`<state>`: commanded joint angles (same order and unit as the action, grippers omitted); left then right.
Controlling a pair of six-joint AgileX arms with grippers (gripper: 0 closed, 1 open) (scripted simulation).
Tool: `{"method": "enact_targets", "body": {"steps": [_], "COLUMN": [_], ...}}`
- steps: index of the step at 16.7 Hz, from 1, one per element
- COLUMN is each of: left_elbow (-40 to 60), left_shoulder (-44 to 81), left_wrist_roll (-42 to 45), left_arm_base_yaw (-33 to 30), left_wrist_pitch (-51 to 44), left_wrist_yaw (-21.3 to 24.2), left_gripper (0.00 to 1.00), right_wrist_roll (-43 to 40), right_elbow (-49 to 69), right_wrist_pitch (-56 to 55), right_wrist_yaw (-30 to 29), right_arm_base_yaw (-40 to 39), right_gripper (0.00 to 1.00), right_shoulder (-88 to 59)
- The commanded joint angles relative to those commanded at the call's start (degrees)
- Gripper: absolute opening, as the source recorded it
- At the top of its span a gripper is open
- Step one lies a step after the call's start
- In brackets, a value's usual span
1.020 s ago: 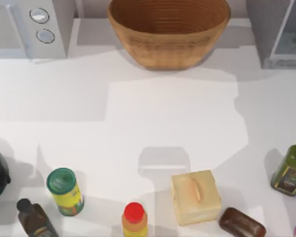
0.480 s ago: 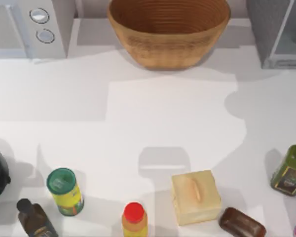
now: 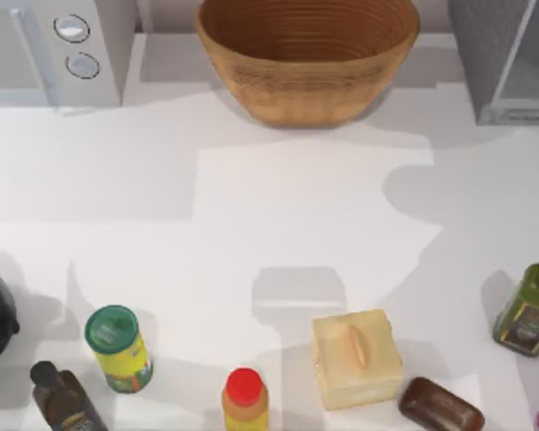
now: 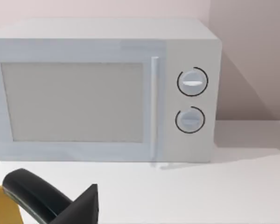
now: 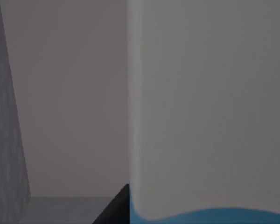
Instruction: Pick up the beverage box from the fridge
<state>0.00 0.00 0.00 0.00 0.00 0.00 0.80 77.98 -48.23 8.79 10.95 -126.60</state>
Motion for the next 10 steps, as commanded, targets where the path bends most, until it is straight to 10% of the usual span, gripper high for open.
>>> {"method": "enact_targets", "body": {"steps": [10], "left_elbow": [0.0], "left_shoulder": [0.0], "left_wrist_roll": [0.0], "left_arm_base_yaw": [0.0], "left_wrist_pitch": [0.0], "left_wrist_yaw": [0.0], "left_gripper": [1.0], "right_wrist_roll": [-0.1], "right_elbow": [-20.5], "right_wrist_pitch": [-7.8], "right_wrist_yaw": [2.0], "right_arm_base_yaw": [1.8], "right_gripper": [0.0], "right_shoulder": [12.1]}}
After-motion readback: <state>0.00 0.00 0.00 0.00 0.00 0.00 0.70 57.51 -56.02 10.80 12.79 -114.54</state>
